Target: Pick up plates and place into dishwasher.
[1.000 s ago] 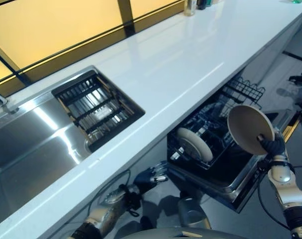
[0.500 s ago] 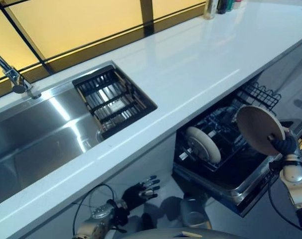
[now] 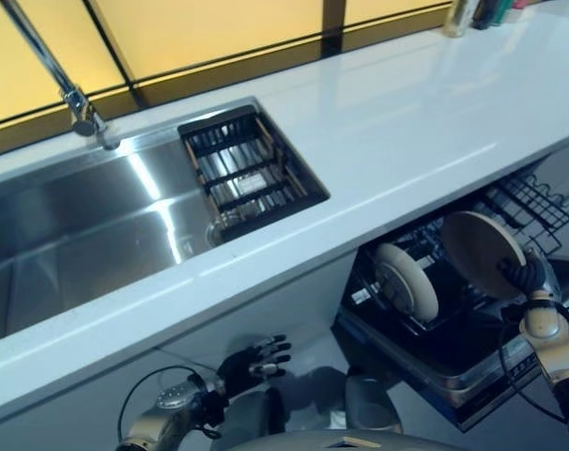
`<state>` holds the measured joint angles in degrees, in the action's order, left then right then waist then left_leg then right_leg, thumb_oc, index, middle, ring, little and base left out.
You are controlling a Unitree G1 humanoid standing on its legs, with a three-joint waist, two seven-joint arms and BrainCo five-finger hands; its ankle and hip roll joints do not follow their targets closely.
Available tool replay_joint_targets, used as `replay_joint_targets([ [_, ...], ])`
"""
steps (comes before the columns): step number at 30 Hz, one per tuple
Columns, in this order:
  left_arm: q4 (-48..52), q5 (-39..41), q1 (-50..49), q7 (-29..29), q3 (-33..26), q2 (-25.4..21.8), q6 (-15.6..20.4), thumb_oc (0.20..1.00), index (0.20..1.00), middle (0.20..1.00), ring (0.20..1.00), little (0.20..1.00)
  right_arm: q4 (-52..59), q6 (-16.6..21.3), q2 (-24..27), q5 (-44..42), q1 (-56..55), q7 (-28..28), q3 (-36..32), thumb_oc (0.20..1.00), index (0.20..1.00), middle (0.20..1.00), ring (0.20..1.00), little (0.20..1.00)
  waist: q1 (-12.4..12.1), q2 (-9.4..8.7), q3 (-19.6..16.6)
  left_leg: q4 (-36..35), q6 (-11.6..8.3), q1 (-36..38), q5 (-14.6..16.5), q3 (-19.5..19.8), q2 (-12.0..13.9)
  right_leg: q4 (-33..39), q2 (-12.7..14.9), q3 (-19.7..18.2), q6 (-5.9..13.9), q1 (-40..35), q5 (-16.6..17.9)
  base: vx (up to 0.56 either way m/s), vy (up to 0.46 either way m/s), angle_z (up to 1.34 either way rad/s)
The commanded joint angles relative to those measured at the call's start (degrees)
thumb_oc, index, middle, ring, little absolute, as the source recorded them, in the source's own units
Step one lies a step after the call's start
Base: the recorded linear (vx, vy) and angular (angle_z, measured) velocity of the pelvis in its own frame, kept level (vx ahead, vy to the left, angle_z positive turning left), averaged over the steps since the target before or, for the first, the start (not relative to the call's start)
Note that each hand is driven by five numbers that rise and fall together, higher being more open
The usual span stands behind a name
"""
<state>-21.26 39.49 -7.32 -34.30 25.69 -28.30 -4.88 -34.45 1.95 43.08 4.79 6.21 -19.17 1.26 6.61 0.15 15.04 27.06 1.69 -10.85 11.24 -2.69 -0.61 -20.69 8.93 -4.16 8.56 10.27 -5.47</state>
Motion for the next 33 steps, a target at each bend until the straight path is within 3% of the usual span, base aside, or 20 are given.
replay_joint_targets([
  [1,6.23,-0.3,-0.46,-2.23,-2.64,-4.23,-0.06,1.0,1.0,1.0,1.0,1.0,-3.89,-0.71,0.82,-3.13,7.96,-3.7,1.57,0.2,0.2,0.2,0.2,0.2,-2.62,-0.78,-0.16,-1.49,3.07,1.23,2.06,0.38,1.65,5.44,-0.85,-1.13,1.29,3.26,11.46,-0.01,-0.09,0.08],
  [10,9.69,-0.27,0.5,-3.22,-3.34,-6.7,-2.63,1.0,1.0,1.0,1.0,1.0,-12.08,-2.82,-1.96,-7.16,10.96,-5.53,3.08,0.2,0.2,0.2,0.2,0.2,-6.0,-1.8,0.59,-2.07,3.05,0.3,1.03,3.03,2.55,7.36,-2.85,-0.12,1.42,0.96,11.09,0.02,-0.115,0.16],
  [14,10.65,-0.39,2.34,-3.68,-2.77,-8.87,-2.78,1.0,1.0,1.0,1.0,1.0,-17.72,-4.05,-3.95,-13.36,13.65,-6.2,3.42,0.2,0.2,0.2,0.2,0.2,-7.16,-2.49,1.62,-1.9,2.93,-0.82,0.57,3.72,3.29,8.05,-3.81,0.17,1.36,0.47,11.26,-0.04,-0.138,0.16],
  [18,11.34,1.13,4.42,-2.88,-2.21,-10.41,-4.36,1.0,1.0,1.0,1.0,1.0,-23.15,-2.41,-6.29,-19.98,16.74,-4.67,2.63,0.2,0.2,0.2,0.2,0.2,-8.39,-2.56,2.52,-1.64,2.94,-1.76,0.23,4.77,3.35,8.32,-4.64,0.18,1.06,0.11,11.46,-0.01,-0.108,0.08],
  [33,12.82,3.31,7.12,-1.88,-1.47,-12.93,-4.54,1.0,1.0,1.0,1.0,1.0,-28.81,-4.37,-9.1,-22.23,19.94,-5.73,3.57,0.2,0.2,0.2,0.2,0.2,-9.68,-2.1,4.3,-0.29,2.44,-4.76,-0.54,5.73,3.53,9.11,-5.55,0.11,0.68,-0.15,11.66,-0.02,-0.044,0.03],
])
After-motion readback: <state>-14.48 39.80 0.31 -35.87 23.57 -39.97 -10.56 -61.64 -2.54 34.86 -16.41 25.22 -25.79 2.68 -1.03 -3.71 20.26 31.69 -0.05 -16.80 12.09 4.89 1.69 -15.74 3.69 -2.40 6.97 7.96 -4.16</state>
